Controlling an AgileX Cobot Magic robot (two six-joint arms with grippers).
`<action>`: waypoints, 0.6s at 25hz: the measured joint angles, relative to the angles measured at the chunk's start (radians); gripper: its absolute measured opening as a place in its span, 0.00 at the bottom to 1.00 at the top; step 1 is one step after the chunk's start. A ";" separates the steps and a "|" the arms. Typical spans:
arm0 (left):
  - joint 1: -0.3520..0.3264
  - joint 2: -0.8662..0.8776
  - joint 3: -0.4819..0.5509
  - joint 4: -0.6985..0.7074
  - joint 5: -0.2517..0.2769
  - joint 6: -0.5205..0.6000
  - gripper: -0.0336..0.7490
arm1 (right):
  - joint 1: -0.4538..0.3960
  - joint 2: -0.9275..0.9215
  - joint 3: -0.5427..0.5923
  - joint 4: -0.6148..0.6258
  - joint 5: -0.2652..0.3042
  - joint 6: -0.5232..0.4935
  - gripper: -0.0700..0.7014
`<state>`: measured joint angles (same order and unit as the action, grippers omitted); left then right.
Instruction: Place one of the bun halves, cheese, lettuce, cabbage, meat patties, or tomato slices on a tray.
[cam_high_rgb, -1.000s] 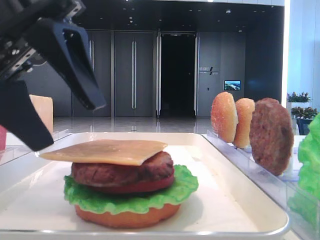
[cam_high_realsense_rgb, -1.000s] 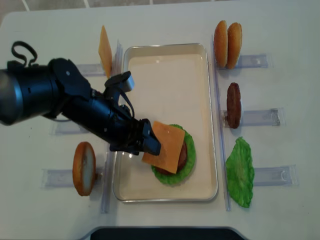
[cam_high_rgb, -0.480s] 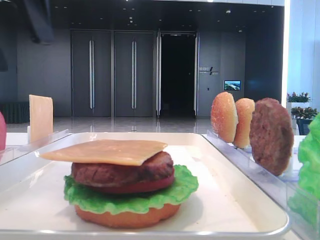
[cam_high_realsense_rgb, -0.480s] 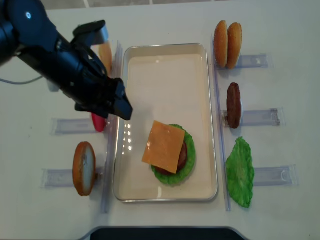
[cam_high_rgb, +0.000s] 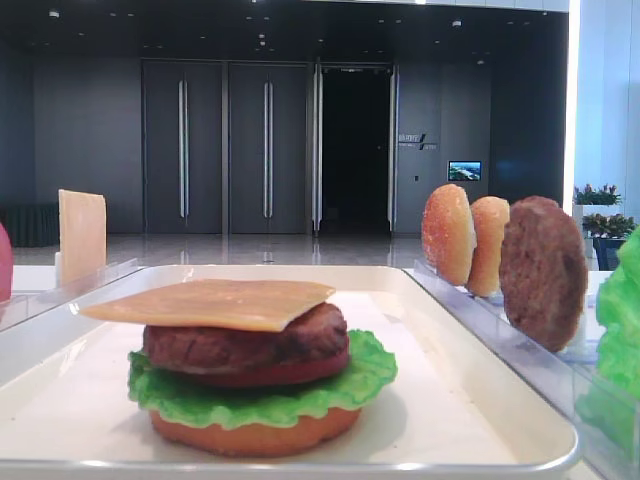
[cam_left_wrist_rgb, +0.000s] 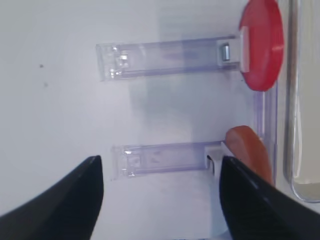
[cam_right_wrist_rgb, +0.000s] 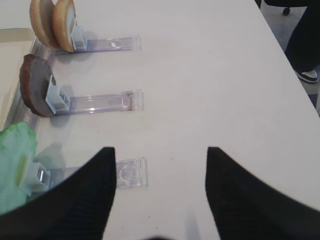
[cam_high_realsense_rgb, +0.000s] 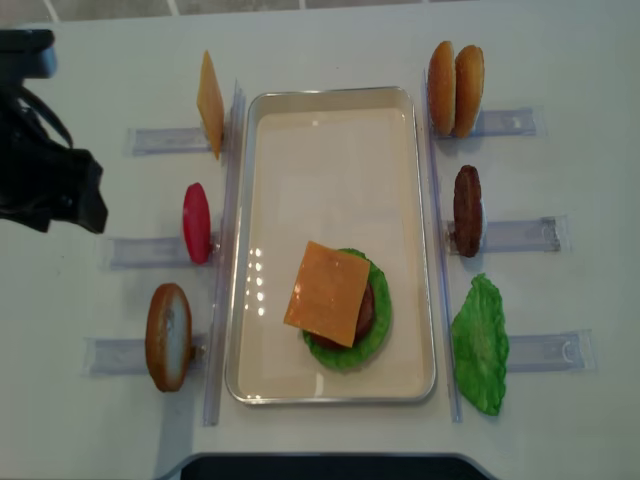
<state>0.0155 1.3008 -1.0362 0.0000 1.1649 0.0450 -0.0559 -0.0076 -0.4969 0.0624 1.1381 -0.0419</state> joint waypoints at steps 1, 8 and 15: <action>0.014 -0.011 0.000 0.006 0.002 -0.002 0.74 | 0.000 0.000 0.000 0.000 0.000 0.000 0.62; 0.029 -0.104 0.064 0.035 0.008 -0.009 0.74 | 0.000 0.000 0.000 0.000 0.000 0.000 0.62; 0.029 -0.351 0.294 0.035 -0.031 -0.009 0.74 | 0.000 0.000 0.000 0.000 0.000 0.000 0.62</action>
<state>0.0446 0.9494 -0.7424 0.0346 1.1340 0.0356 -0.0559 -0.0076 -0.4969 0.0624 1.1381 -0.0419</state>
